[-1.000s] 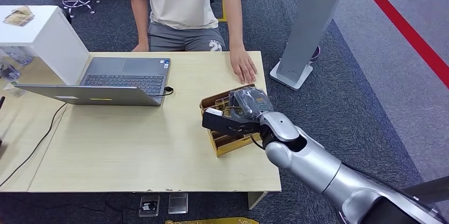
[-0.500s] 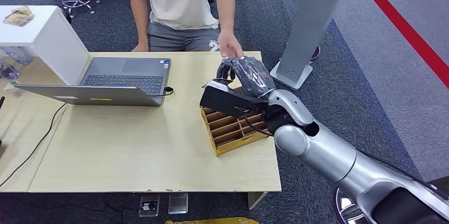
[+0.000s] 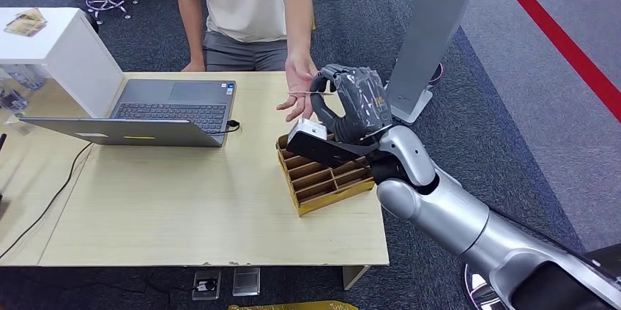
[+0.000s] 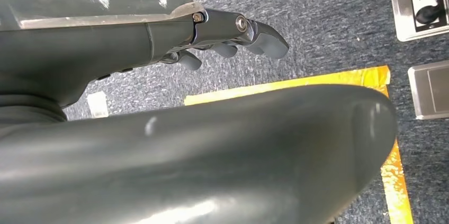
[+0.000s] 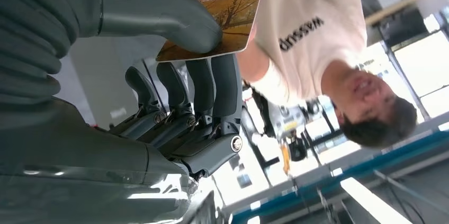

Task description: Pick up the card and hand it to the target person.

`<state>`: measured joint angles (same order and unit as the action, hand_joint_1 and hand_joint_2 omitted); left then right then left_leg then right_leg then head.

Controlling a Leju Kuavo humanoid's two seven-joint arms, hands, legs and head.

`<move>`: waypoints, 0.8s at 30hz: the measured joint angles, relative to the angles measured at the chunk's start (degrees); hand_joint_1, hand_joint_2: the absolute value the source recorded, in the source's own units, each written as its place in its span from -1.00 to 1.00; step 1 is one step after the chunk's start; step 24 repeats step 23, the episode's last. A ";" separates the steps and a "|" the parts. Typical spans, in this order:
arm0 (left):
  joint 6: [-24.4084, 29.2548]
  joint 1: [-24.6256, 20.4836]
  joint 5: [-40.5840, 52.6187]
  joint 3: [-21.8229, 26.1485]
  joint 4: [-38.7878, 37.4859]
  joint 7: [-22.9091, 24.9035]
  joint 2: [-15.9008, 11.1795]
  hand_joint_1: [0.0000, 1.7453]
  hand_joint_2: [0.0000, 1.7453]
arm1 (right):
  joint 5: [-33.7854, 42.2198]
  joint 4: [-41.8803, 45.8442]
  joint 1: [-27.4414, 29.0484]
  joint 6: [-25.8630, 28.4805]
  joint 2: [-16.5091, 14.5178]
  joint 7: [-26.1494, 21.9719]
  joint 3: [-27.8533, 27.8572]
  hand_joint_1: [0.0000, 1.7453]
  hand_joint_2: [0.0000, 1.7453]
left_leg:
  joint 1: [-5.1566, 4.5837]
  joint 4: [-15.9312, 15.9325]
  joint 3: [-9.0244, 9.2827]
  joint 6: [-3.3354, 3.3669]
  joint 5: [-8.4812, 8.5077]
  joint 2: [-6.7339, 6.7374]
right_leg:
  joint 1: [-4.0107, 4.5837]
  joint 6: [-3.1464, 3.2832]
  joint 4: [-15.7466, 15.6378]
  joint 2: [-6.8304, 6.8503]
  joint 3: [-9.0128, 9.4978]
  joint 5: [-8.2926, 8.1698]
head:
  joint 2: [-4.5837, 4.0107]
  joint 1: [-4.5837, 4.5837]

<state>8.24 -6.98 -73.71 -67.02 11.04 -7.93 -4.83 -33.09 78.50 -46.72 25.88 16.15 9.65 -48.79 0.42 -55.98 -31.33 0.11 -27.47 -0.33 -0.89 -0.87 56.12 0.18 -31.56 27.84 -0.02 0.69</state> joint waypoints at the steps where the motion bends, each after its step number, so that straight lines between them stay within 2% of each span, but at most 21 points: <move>1: 0.00 -0.15 0.03 -0.01 0.00 0.07 0.00 -1.00 -1.00 | -0.96 -0.80 0.27 1.39 -0.14 -0.43 0.17 0.64 1.00 | 0.00 0.00 0.00 0.00 0.00 0.00 | 0.00 0.00 0.00 0.00 0.00 0.00 | 0.00 -0.01; 4: 0.00 -0.41 0.06 -0.01 0.00 0.24 0.00 -1.00 -1.00 | -1.29 -3.05 0.91 3.31 -0.58 -1.28 0.72 0.64 1.00 | 0.00 0.00 0.00 0.00 0.00 0.00 | 0.00 0.00 0.00 0.00 0.01 0.00 | 0.00 -0.01; 10: -0.16 -0.36 -0.01 -0.01 0.00 0.22 0.00 -1.00 -1.00 | 1.48 -5.76 1.97 3.39 -1.07 -2.31 1.16 0.64 1.00 | 0.00 0.00 0.00 0.00 0.00 0.00 | 0.00 0.00 0.00 0.00 0.00 0.00 | 0.00 -0.01; 14: -0.26 -0.21 -0.02 -0.01 0.00 -0.02 0.00 -1.00 1.00 | 2.42 -6.56 2.65 3.50 -1.16 -2.73 1.20 -1.00 1.00 | 0.00 0.00 -0.01 0.00 0.00 -0.01 | 0.00 0.00 0.00 0.01 0.00 0.00 | 0.01 -0.02; 16: -0.34 -0.11 -0.02 -0.02 0.00 -0.10 0.00 -1.00 1.00 | 3.09 -6.91 3.08 3.54 -1.21 -3.04 1.21 -1.00 1.00 | 0.00 0.00 -0.02 0.00 0.00 -0.01 | 0.00 0.00 0.00 0.01 -0.01 0.00 | 0.01 -0.02; 20: -0.33 0.21 -0.38 -0.02 0.00 -0.66 0.00 -1.00 -1.00 | 6.03 -7.39 3.84 3.54 -1.40 -4.50 1.27 -1.00 1.00 | 0.00 0.00 -0.01 0.00 0.00 -0.01 | 0.00 0.00 0.00 0.01 0.00 0.00 | 0.01 0.01; 22: -0.19 0.37 -0.91 -0.01 0.00 -1.13 0.00 -1.00 -1.00 | 10.61 -7.14 4.77 3.21 -1.53 -6.31 1.67 -1.00 1.00 | 0.00 0.00 0.00 0.00 0.00 -0.01 | 0.00 0.00 0.00 0.01 0.00 0.00 | 0.01 0.01; 24: -0.14 0.40 -1.04 -0.01 0.00 -1.23 0.00 -1.00 -1.00 | 12.02 -7.05 5.05 3.09 -1.55 -6.86 1.81 -1.00 1.00 | 0.00 0.00 0.00 0.00 0.00 -0.01 | 0.00 0.00 0.00 0.01 0.00 0.00 | 0.01 0.00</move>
